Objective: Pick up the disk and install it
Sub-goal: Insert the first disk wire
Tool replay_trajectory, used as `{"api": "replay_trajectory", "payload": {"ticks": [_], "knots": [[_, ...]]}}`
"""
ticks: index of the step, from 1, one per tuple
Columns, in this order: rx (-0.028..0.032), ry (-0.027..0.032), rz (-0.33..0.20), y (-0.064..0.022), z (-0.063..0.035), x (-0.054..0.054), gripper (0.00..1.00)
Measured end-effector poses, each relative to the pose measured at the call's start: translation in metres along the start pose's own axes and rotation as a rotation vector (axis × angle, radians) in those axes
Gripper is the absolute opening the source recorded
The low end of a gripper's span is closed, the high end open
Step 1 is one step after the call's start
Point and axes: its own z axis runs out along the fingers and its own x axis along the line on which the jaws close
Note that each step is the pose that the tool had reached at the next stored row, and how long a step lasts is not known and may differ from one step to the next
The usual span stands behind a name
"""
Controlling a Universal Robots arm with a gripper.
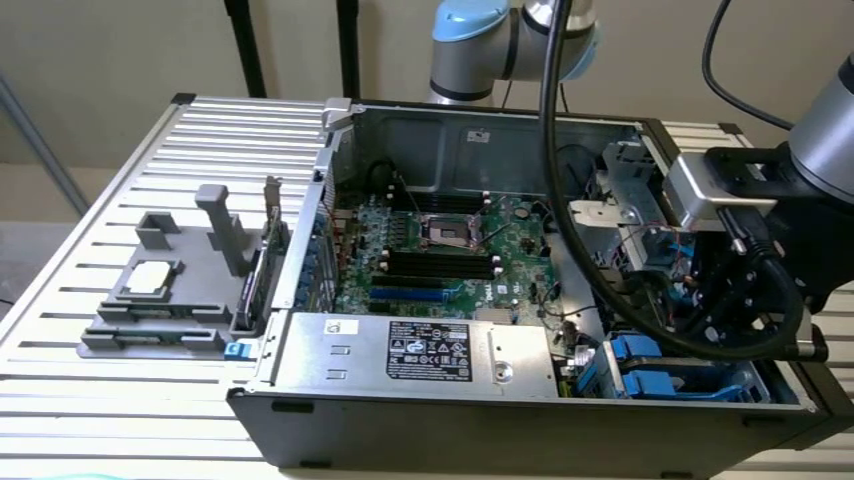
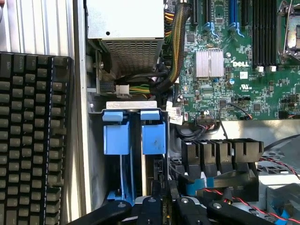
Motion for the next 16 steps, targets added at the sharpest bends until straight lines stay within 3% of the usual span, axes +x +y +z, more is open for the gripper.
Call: {"api": "replay_trajectory", "payload": {"ticks": [16], "knots": [[-0.0007,0.0137,0.006,-0.0006,0.0006,-0.0001,0.17]]}}
